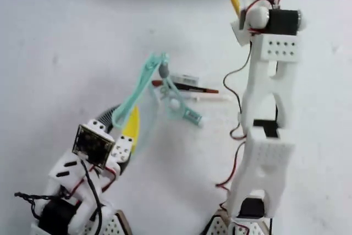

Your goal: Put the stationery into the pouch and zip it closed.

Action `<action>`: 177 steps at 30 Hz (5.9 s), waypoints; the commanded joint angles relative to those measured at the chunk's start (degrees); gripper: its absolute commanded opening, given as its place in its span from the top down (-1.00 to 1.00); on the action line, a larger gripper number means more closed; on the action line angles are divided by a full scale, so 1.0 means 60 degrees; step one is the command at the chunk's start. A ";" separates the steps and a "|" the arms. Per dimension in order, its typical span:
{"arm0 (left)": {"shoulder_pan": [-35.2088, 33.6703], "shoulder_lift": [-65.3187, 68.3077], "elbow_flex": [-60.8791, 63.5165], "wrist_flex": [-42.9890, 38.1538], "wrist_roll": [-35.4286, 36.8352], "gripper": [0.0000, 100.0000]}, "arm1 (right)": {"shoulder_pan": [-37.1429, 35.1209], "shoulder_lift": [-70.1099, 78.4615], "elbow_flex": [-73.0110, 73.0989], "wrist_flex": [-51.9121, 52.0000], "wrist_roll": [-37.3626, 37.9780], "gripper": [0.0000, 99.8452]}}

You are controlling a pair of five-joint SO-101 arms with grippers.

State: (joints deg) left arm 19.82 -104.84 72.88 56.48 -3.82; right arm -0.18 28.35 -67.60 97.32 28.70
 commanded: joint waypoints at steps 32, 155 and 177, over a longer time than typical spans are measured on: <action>0.0183 0.2747 -0.1890 0.0220 -0.0190 0.91 | -0.6293 -0.9385 0.3590 -0.0139 -0.1978 0.97; -0.0916 0.2264 -0.0527 -0.0747 0.1656 0.72 | -0.4916 -0.2938 0.2330 -0.1839 -0.8234 0.53; -0.0945 0.2264 -0.0527 -0.0747 0.1670 0.65 | -0.5311 -0.3319 0.1480 -0.1062 -0.6930 0.97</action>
State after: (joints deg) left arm 14.11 -90.95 69.71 52.79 6.37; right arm -30.68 12.70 -56.70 89.23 -14.02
